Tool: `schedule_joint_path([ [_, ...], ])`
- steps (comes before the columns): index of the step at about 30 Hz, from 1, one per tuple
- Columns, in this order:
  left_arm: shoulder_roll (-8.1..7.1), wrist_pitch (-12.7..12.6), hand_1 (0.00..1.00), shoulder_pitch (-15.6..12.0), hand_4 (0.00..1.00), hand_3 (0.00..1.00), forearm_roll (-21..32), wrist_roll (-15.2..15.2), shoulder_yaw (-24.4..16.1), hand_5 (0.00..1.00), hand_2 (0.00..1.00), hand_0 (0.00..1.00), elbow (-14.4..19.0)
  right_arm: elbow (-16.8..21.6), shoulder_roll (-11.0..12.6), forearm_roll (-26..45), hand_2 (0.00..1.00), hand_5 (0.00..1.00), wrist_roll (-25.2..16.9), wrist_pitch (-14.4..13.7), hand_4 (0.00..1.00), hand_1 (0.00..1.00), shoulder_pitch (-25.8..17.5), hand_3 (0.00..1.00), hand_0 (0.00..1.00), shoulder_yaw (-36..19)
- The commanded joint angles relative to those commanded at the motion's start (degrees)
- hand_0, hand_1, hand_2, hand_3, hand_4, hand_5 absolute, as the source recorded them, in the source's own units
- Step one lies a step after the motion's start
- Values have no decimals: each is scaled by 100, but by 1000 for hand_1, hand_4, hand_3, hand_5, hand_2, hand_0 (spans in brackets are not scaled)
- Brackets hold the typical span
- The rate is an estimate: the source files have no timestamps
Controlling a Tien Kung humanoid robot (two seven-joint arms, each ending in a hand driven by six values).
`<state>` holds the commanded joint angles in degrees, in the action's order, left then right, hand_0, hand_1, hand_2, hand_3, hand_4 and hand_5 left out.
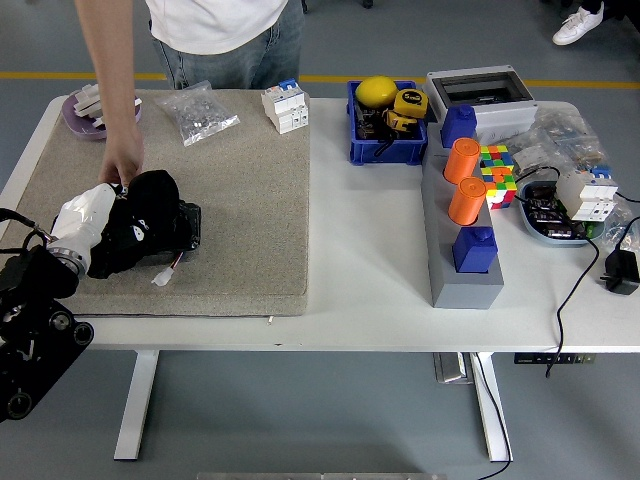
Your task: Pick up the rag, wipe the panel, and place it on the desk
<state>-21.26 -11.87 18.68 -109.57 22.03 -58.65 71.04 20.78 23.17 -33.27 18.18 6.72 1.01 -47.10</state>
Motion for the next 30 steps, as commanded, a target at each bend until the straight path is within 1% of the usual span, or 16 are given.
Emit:
schedule_joint_path([
  [2,30,12,151,54,348,532,10,35,127,2,526,212,55,3,4,1,729,585,1,2,998,654,0,749,740,7],
  [6,40,51,151,138,351,533,23,113,313,2,528,212,166,3,4,9,729,586,4,8,998,652,-3,750,740,21],
  [11,88,57,151,213,352,533,40,154,455,2,528,211,216,3,7,11,729,586,7,10,998,650,1,750,738,34],
  [15,134,62,151,216,352,533,45,177,518,2,528,211,240,3,8,1,729,586,14,18,998,650,5,750,738,36],
  [18,147,64,151,199,354,532,33,199,507,2,528,210,252,-1,5,6,729,587,18,22,998,650,1,751,739,53],
  [23,124,46,151,166,364,534,21,200,409,2,529,210,223,0,5,5,729,587,25,26,998,646,-5,751,739,63],
  [30,90,35,152,52,361,533,-13,167,86,2,527,210,84,5,3,-7,729,586,32,30,998,649,-9,751,737,69],
])
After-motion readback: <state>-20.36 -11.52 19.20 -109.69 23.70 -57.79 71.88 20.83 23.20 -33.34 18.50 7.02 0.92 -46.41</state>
